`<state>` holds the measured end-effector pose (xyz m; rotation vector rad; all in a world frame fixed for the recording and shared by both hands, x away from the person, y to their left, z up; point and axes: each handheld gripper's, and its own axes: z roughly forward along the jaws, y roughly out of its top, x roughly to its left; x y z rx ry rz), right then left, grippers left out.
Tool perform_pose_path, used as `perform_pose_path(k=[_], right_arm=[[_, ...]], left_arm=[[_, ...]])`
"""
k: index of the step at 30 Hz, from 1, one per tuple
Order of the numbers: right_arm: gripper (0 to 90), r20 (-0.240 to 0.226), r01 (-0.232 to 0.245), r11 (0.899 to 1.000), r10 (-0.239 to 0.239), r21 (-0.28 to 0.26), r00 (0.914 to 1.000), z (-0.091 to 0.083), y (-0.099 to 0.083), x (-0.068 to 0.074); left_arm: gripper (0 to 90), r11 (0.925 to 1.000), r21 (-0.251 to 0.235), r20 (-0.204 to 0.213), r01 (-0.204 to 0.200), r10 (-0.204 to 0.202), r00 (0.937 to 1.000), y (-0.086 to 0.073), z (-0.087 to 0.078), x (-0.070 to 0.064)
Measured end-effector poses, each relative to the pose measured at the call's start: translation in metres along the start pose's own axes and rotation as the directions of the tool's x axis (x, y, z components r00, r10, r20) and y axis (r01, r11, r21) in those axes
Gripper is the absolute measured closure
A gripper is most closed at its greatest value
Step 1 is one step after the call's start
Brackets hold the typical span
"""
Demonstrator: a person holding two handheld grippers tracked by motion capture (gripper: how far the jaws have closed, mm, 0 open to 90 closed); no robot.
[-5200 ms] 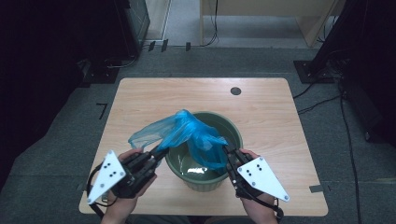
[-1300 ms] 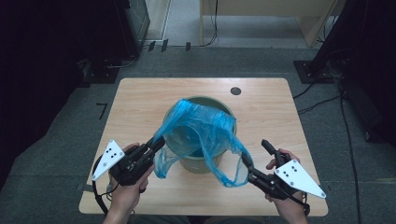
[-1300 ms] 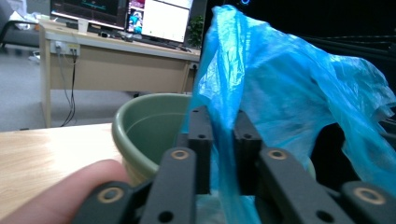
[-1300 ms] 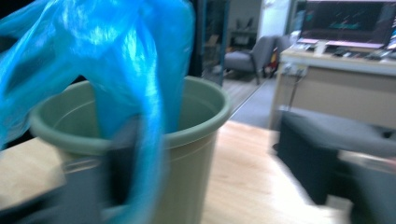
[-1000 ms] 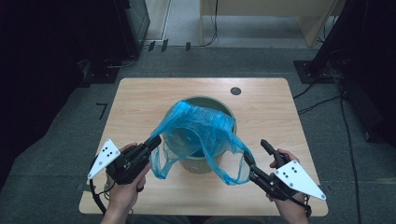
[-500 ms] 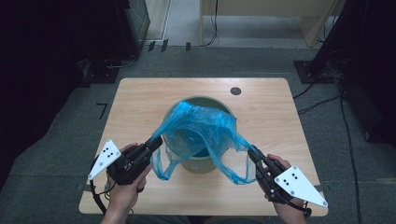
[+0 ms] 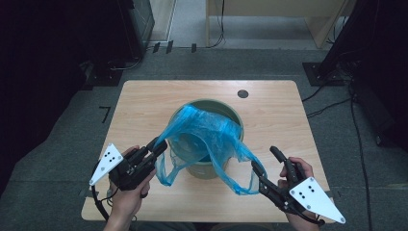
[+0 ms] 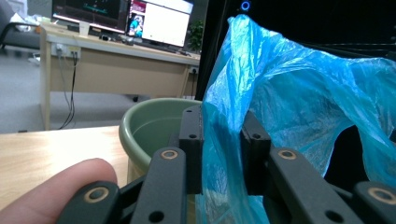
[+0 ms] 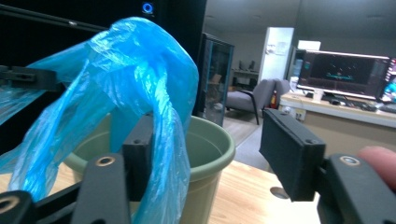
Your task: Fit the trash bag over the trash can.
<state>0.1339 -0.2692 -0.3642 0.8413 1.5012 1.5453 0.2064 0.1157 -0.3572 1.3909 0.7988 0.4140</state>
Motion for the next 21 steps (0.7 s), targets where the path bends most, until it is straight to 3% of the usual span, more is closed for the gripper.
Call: perform_pose_path(k=[2,5,7,8,10,13,16,18,21], right_arm=[[43.1,-0.024,-0.013,1.000,0.013,-0.010,0.9996,-0.002,0.001,-0.001],[67.2,0.005,-0.010,1.000,0.010,0.005,0.9999,-0.001,0.000,-0.002],[84.6,0.025,-0.010,0.998,0.009,0.061,0.9997,0.000,-0.004,-0.005],[87.5,0.012,-0.019,0.997,0.018,0.080,0.9998,0.000,-0.006,-0.005],[90.0,-0.013,-0.032,0.992,0.034,0.118,0.9993,-0.003,-0.011,-0.005],[90.0,-0.040,0.005,0.984,0.002,0.180,0.9992,-0.010,-0.017,0.000],[90.0,-0.066,0.002,0.974,0.013,0.225,0.9977,-0.018,-0.028,0.005],[90.0,-0.072,0.010,0.964,0.009,0.265,0.9974,-0.019,-0.037,0.007],[90.0,-0.065,-0.031,0.946,0.055,0.321,0.9964,-0.011,-0.049,0.006]], left_arm=[[74.7,0.9998,-0.011,0.019,-0.016,0.016,0.9997,0.002,-0.001,-0.003],[79.6,0.9992,-0.001,0.047,-0.040,0.040,0.9981,0.002,0.000,-0.006],[81.8,0.9989,0.023,0.054,-0.041,0.040,0.9978,0.001,-0.001,-0.006],[82.4,0.9985,0.039,0.056,-0.039,0.037,0.9977,0.000,-0.001,-0.006],[83.6,0.9969,0.064,0.067,-0.046,0.041,0.9969,-0.001,-0.007,-0.003],[85.8,0.9939,0.093,0.069,-0.060,0.054,0.9962,-0.003,-0.019,0.001],[88.2,0.9862,0.146,0.066,-0.077,0.068,0.9955,-0.014,-0.030,0.008],[88.9,0.9807,0.180,0.045,-0.077,0.070,0.9965,-0.021,-0.031,0.015],[89.1,0.9772,0.203,0.000,-0.062,0.063,0.9980,-0.028,-0.028,0.026]])
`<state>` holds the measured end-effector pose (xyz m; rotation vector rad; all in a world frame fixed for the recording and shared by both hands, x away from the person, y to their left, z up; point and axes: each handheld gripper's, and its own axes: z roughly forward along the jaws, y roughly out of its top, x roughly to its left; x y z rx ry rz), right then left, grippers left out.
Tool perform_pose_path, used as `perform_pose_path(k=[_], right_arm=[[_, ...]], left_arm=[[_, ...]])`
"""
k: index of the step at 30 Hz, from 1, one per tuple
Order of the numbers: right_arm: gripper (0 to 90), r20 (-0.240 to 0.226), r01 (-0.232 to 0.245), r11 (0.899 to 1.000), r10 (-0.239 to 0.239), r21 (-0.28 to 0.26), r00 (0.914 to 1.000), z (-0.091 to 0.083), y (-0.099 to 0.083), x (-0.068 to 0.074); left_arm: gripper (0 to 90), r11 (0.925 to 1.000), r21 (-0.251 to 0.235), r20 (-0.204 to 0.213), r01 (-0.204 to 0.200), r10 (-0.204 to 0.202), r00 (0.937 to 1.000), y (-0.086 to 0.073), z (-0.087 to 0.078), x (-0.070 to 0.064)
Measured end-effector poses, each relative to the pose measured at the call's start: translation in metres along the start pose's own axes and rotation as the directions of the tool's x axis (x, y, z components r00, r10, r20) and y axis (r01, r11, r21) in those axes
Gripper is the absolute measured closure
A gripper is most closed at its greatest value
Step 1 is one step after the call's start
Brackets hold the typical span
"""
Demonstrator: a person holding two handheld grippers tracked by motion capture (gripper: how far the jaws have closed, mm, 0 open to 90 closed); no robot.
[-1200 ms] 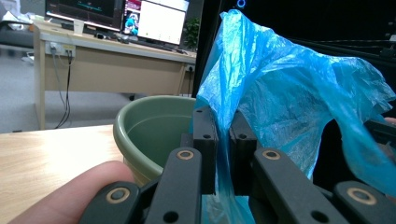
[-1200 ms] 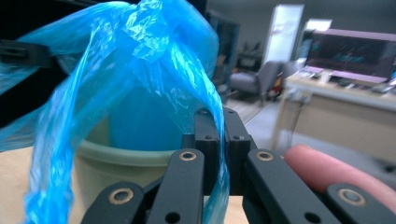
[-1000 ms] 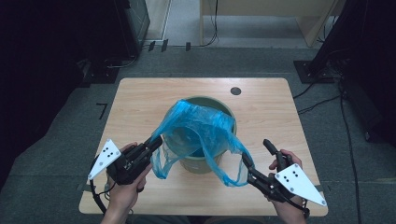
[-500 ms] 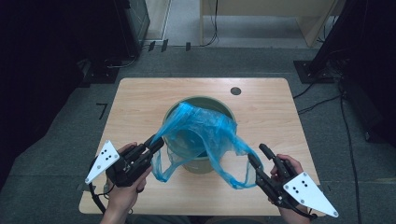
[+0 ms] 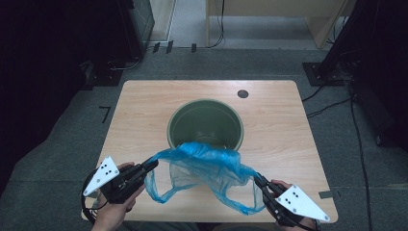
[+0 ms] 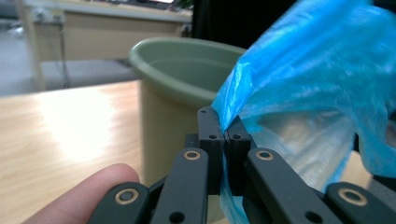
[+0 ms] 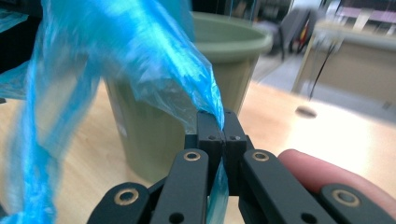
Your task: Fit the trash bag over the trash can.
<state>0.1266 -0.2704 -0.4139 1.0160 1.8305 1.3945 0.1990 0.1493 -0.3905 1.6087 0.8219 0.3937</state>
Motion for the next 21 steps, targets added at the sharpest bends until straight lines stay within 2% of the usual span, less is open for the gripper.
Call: perform_pose_path(k=[2,4,10,13,17,21], right_arm=[[90.0,0.022,-0.051,0.998,0.050,0.033,0.9985,0.010,-0.004,-0.005],[90.0,0.035,-0.085,0.996,0.084,0.040,0.9959,0.018,-0.005,-0.011],[90.0,0.071,-0.096,0.995,0.098,-0.034,0.9926,0.025,0.012,-0.023],[90.0,0.083,-0.148,0.987,0.154,-0.068,0.9846,0.030,0.020,-0.033],[90.0,0.074,-0.179,0.979,0.186,-0.097,0.9797,0.035,0.027,-0.040],[88.0,0.078,-0.200,0.974,0.209,-0.103,0.9749,0.047,0.032,-0.045]], left_arm=[[89.1,0.9999,0.009,-0.046,-0.005,0.005,0.9989,-0.002,0.004,0.007],[89.0,1.0000,0.001,-0.067,-0.006,0.006,0.9977,0.000,0.007,0.011],[88.7,0.9965,-0.083,-0.071,-0.002,-0.004,0.9975,0.016,0.007,0.015],[87.6,0.9924,-0.122,-0.054,0.010,-0.017,0.9984,0.022,0.009,0.015],[84.9,0.9893,-0.144,-0.050,0.021,-0.029,0.9983,0.026,0.014,0.017],[83.2,0.9836,-0.160,-0.054,0.084,-0.094,0.9941,0.031,0.026,0.026]])
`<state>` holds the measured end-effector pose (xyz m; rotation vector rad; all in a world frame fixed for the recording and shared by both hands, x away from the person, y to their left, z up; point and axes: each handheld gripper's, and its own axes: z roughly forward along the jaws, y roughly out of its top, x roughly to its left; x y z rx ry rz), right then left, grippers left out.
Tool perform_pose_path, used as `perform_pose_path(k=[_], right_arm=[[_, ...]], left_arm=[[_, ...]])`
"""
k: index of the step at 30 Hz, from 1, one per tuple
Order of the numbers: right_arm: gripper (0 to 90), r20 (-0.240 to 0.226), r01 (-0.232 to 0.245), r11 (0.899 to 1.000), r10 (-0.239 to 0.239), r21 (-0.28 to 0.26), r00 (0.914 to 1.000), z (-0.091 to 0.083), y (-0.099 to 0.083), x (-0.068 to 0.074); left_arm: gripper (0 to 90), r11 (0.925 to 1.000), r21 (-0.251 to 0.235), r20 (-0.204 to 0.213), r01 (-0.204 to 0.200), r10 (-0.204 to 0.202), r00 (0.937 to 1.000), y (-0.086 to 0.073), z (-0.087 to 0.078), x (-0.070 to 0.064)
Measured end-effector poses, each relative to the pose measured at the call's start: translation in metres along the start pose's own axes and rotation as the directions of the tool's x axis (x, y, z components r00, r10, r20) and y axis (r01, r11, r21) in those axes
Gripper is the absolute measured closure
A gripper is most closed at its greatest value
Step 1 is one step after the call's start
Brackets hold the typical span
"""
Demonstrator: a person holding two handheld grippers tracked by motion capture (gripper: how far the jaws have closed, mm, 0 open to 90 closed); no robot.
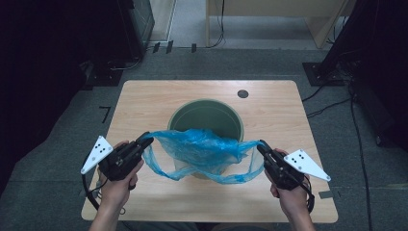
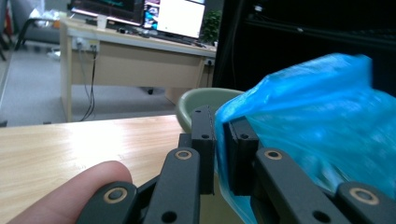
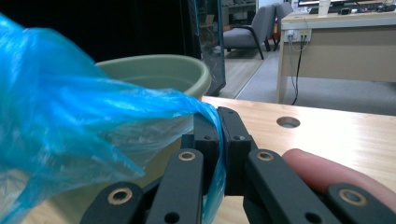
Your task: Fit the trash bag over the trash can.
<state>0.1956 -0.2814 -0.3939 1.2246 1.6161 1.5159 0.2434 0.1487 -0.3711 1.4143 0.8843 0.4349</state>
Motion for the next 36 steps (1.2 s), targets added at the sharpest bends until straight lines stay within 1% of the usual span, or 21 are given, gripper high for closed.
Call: perform_pose_path(k=[1,2,5,6,8,9,11,14,18,20,21,22,23,25,27,29,30,32,33,34,36], right_arm=[[88.0,-0.001,-0.007,1.000,0.007,-0.003,1.0000,0.003,0.002,0.000],[88.1,0.000,-0.009,1.000,0.009,-0.003,1.0000,0.007,0.003,-0.001],[88.4,0.012,-0.020,1.000,0.019,0.012,0.9997,0.021,0.005,-0.002],[88.5,0.017,-0.026,0.999,0.025,0.025,0.9995,0.025,0.005,-0.002],[88.6,0.036,-0.050,0.995,0.047,0.081,0.9982,0.040,0.002,-0.005],[89.1,0.045,-0.059,0.993,0.054,0.104,0.9975,0.045,-0.001,-0.006],[89.7,0.054,-0.067,0.984,0.059,0.165,0.9968,0.060,-0.011,-0.007],[90.0,0.065,-0.038,0.974,0.024,0.223,0.9976,0.075,-0.027,-0.003],[90.0,0.072,-0.029,0.964,0.010,0.263,0.9973,0.083,-0.045,0.001],[90.0,0.085,-0.037,0.953,0.012,0.299,0.9963,0.087,-0.057,0.001],[90.0,0.085,-0.041,0.952,0.015,0.305,0.9963,0.087,-0.062,-0.001],[90.0,0.087,-0.048,0.951,0.022,0.305,0.9959,0.087,-0.065,-0.002],[90.0,0.089,-0.053,0.953,0.028,0.297,0.9956,0.086,-0.068,-0.003],[80.2,0.083,-0.073,0.961,0.052,0.266,0.9952,0.081,-0.069,-0.007],[67.1,0.042,-0.075,0.974,0.068,0.214,0.9968,0.073,-0.067,-0.011],[54.4,0.017,-0.053,0.984,0.051,0.171,0.9985,0.065,-0.064,-0.012],[50.0,0.011,-0.037,0.988,0.035,0.152,0.9993,0.061,-0.062,-0.011],[39.2,0.010,-0.005,0.992,0.004,0.123,0.9999,0.054,-0.058,-0.010],[33.6,0.016,0.007,0.994,-0.009,0.109,0.9998,0.050,-0.056,-0.008],[30.1,0.014,0.020,0.995,-0.022,0.094,0.9997,0.046,-0.052,-0.007],[26.6,-0.008,0.035,0.997,-0.034,0.069,0.9994,0.038,-0.047,-0.005]], left_arm=[[82.5,0.9999,0.001,-0.006,0.012,-0.012,0.9999,0.001,0.004,0.002],[81.9,0.9999,0.005,-0.028,0.016,-0.016,0.9995,0.003,0.009,0.002],[80.4,0.9997,0.016,-0.038,0.015,-0.015,0.9992,0.004,0.020,0.003],[80.3,0.9996,0.027,-0.053,0.010,-0.008,0.9985,0.002,0.026,0.005],[80.8,0.9988,0.043,-0.072,0.025,-0.022,0.9972,-0.002,0.035,0.010],[81.6,0.9972,0.063,-0.086,0.041,-0.035,0.9957,-0.007,0.042,0.014],[83.5,0.9933,0.092,-0.087,0.070,-0.062,0.9942,-0.014,0.051,0.019],[86.5,0.9831,0.154,-0.088,0.099,-0.086,0.9924,-0.030,0.065,0.024],[89.1,0.9758,0.193,-0.104,0.104,-0.085,0.9909,-0.044,0.073,0.025],[89.4,0.9715,0.206,-0.108,0.117,-0.096,0.9895,-0.052,0.074,0.028],[89.3,0.9700,0.211,-0.106,0.121,-0.101,0.9893,-0.054,0.073,0.030],[89.3,0.9691,0.213,-0.102,0.125,-0.105,0.9892,-0.056,0.072,0.030],[89.2,0.9700,0.209,-0.100,0.123,-0.104,0.9895,-0.057,0.071,0.031],[88.5,0.9724,0.200,-0.095,0.121,-0.103,0.9901,-0.057,0.068,0.031],[86.8,0.9762,0.179,-0.088,0.123,-0.108,0.9903,-0.056,0.064,0.031],[82.6,0.9794,0.160,-0.081,0.123,-0.111,0.9905,-0.055,0.061,0.029],[78.0,0.9820,0.150,-0.081,0.115,-0.104,0.9913,-0.054,0.059,0.027],[68.5,0.9865,0.130,-0.072,0.100,-0.091,0.9932,-0.052,0.057,0.024],[64.2,0.9886,0.119,-0.059,0.092,-0.085,0.9946,-0.051,0.055,0.022],[61.8,0.9902,0.109,-0.053,0.088,-0.082,0.9952,-0.051,0.054,0.020],[62.5,0.9926,0.097,-0.049,0.073,-0.068,0.9964,-0.049,0.052,0.016]])
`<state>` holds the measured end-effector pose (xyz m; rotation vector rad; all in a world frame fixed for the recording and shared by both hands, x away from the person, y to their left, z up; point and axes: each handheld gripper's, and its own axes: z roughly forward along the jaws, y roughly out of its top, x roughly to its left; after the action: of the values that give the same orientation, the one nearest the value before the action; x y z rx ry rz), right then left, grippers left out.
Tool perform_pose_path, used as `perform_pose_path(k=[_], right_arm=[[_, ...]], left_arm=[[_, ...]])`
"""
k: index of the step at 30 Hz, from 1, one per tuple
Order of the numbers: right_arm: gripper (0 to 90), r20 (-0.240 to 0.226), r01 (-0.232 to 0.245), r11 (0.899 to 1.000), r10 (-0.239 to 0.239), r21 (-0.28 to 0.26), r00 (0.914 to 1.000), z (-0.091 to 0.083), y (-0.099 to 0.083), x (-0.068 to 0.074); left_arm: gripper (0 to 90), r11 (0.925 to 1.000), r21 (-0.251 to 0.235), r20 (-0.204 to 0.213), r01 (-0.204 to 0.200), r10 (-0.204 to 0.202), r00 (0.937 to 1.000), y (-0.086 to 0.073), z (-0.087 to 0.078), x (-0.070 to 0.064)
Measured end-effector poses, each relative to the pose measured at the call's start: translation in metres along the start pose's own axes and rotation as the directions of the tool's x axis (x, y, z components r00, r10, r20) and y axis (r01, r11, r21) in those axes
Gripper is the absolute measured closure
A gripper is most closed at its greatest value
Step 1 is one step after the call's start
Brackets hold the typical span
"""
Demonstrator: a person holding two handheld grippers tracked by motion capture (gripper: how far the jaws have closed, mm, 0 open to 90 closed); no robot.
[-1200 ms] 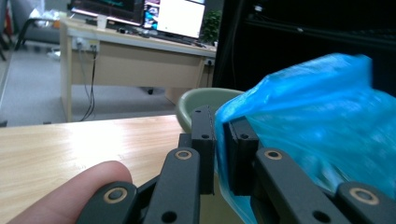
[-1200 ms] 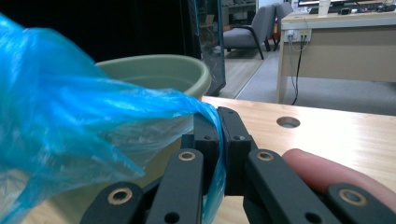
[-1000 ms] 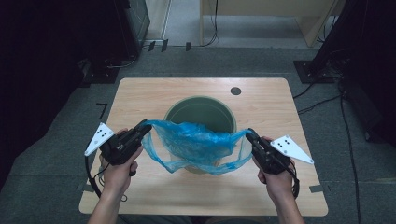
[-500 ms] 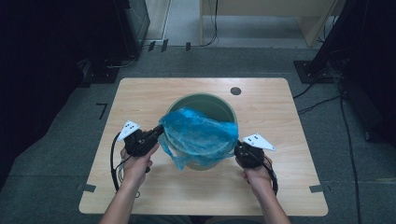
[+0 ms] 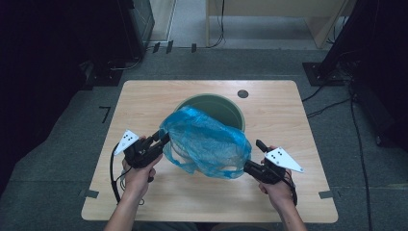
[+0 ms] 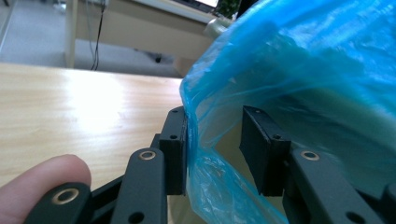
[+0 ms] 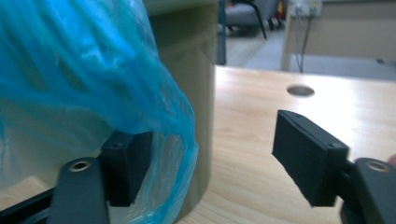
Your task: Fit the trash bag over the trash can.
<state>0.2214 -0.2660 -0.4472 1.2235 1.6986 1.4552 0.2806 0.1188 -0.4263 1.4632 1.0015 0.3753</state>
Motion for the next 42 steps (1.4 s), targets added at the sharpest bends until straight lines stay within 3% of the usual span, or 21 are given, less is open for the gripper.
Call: perform_pose_path(k=[4,8,10,12,15,19,21,23,27,28,29,31,34,38,42], right_arm=[[18.4,-0.009,0.018,0.999,-0.018,-0.048,0.9998,-0.013,0.009,0.003],[16.8,-0.017,0.006,0.994,-0.008,-0.111,0.9998,-0.027,0.017,0.003],[18.1,-0.018,0.016,0.990,-0.019,-0.138,0.9997,-0.034,0.021,0.003],[27.1,0.003,0.056,0.985,-0.056,-0.162,0.9984,-0.040,0.025,0.006],[27.9,0.026,0.097,0.977,-0.094,-0.188,0.9953,-0.048,0.029,0.009],[21.3,-0.045,0.089,0.984,-0.097,-0.151,0.9943,-0.052,0.027,0.005],[20.0,-0.106,0.073,0.989,-0.087,-0.131,0.9905,-0.055,0.024,0.001],[19.9,-0.158,0.056,0.990,-0.077,-0.130,0.9844,-0.058,0.022,-0.003],[19.9,-0.261,0.039,0.992,-0.070,-0.124,0.9629,-0.062,0.020,-0.009],[19.9,-0.273,0.034,0.992,-0.065,-0.118,0.9599,-0.064,0.020,-0.010],[20.6,-0.262,0.033,0.993,-0.062,-0.115,0.9630,-0.063,0.020,-0.012],[28.7,-0.217,0.020,0.994,-0.043,-0.107,0.9751,-0.062,0.020,-0.013],[43.3,-0.196,0.012,0.993,-0.035,-0.119,0.9799,-0.061,0.017,-0.015],[53.5,-0.180,0.029,0.992,-0.051,-0.121,0.9824,-0.059,0.017,-0.013],[55.4,-0.178,0.020,0.993,-0.041,-0.118,0.9832,-0.056,0.018,-0.010]], left_arm=[[69.5,0.9998,-0.020,-0.007,-0.006,0.006,1.0000,0.003,-0.005,-0.004],[76.6,0.9996,-0.029,-0.005,-0.008,0.008,1.0000,0.006,-0.009,-0.005],[78.5,0.9994,-0.031,0.000,-0.015,0.015,0.9999,0.007,-0.011,-0.007],[80.1,0.9992,-0.034,0.004,-0.019,0.019,0.9998,0.008,-0.012,-0.008],[82.4,0.9987,-0.048,-0.012,-0.014,0.014,0.9998,0.009,-0.014,-0.006],[85.8,0.9972,-0.061,-0.050,0.042,-0.046,0.9977,0.012,-0.018,0.003],[86.3,0.9956,-0.072,-0.057,0.060,-0.064,0.9963,0.013,-0.020,0.006],[86.4,0.9957,-0.074,-0.065,0.057,-0.062,0.9960,0.014,-0.021,0.007],[84.7,0.9952,-0.082,-0.053,0.054,-0.059,0.9969,0.014,-0.022,0.005],[79.7,0.9955,-0.087,-0.049,0.037,-0.041,0.9979,0.014,-0.022,0.003],[73.1,0.9952,-0.096,-0.039,0.018,-0.022,0.9990,0.014,-0.023,0.000],[57.2,0.9932,-0.116,0.006,-0.009,0.010,0.9999,0.014,-0.024,-0.005],[43.2,0.9907,-0.117,0.034,-0.069,0.073,0.9967,0.016,-0.027,-0.010],[36.8,0.9872,-0.115,0.058,-0.111,0.118,0.9913,0.017,-0.031,-0.014],[36.9,0.9739,-0.105,0.090,-0.201,0.211,0.9734,0.018,-0.029,-0.026]])
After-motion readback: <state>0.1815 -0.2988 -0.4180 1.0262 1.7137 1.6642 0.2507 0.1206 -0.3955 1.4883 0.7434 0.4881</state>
